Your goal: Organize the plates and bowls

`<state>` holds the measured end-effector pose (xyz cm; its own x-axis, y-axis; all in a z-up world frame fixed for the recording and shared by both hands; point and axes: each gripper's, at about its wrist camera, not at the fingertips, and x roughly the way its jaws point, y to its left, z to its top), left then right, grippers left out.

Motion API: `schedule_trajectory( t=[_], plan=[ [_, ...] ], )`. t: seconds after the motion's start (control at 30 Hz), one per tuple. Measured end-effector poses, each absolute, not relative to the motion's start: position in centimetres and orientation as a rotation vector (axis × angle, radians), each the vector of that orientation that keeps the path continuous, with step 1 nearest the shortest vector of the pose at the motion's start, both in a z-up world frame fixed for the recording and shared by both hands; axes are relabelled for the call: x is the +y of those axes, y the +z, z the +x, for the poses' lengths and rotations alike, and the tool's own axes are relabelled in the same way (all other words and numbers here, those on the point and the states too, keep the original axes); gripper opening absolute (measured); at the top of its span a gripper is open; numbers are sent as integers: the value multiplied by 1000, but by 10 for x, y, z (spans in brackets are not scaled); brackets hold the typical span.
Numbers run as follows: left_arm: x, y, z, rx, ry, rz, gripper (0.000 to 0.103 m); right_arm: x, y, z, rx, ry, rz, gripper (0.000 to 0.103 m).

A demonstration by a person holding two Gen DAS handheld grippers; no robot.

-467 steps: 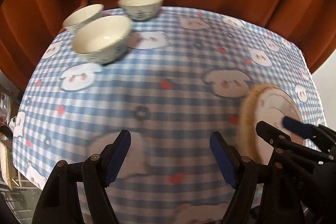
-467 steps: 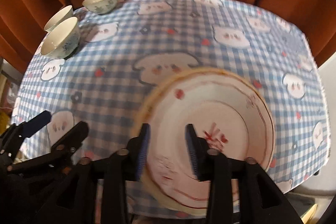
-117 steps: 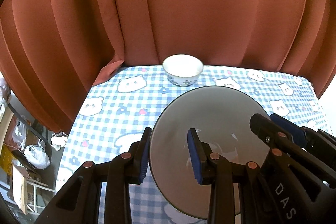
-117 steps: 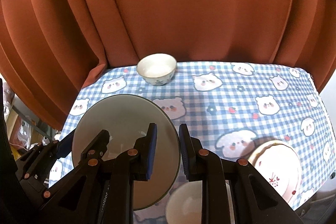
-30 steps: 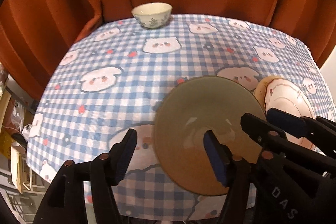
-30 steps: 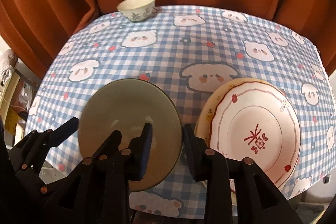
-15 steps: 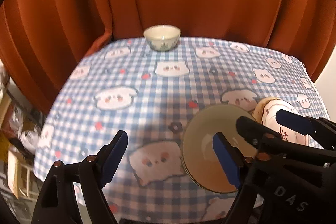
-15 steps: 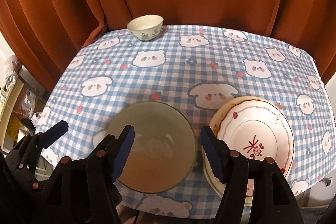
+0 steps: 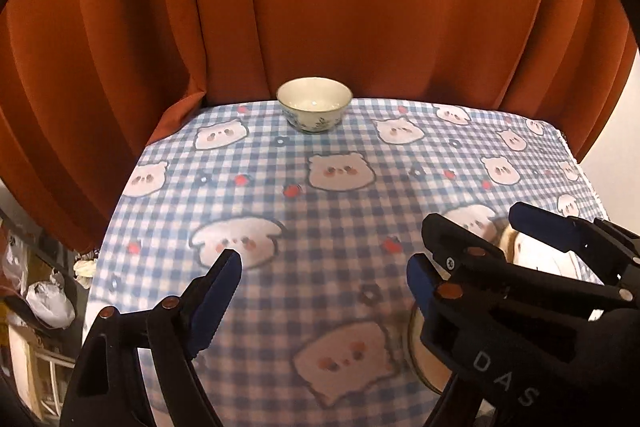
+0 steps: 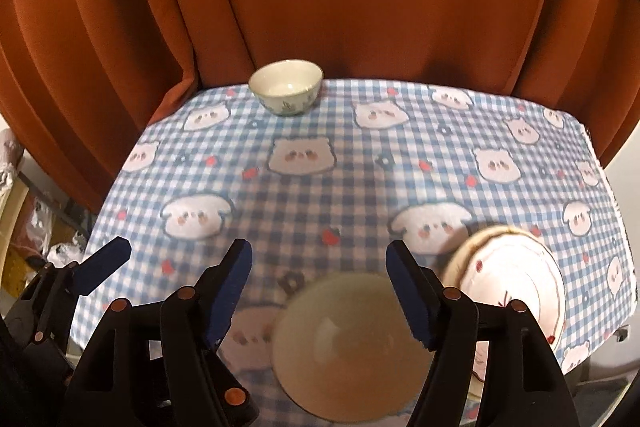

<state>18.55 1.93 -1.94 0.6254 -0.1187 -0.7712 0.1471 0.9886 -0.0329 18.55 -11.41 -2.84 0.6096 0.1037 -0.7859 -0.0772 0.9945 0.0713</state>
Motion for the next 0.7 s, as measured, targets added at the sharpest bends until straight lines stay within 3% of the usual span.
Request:
schedule_trajectory(
  t=[0.7],
  plan=[
    [92,4,306,830,-283,60,82,-17,10,291,845,-78,39,73]
  ],
)
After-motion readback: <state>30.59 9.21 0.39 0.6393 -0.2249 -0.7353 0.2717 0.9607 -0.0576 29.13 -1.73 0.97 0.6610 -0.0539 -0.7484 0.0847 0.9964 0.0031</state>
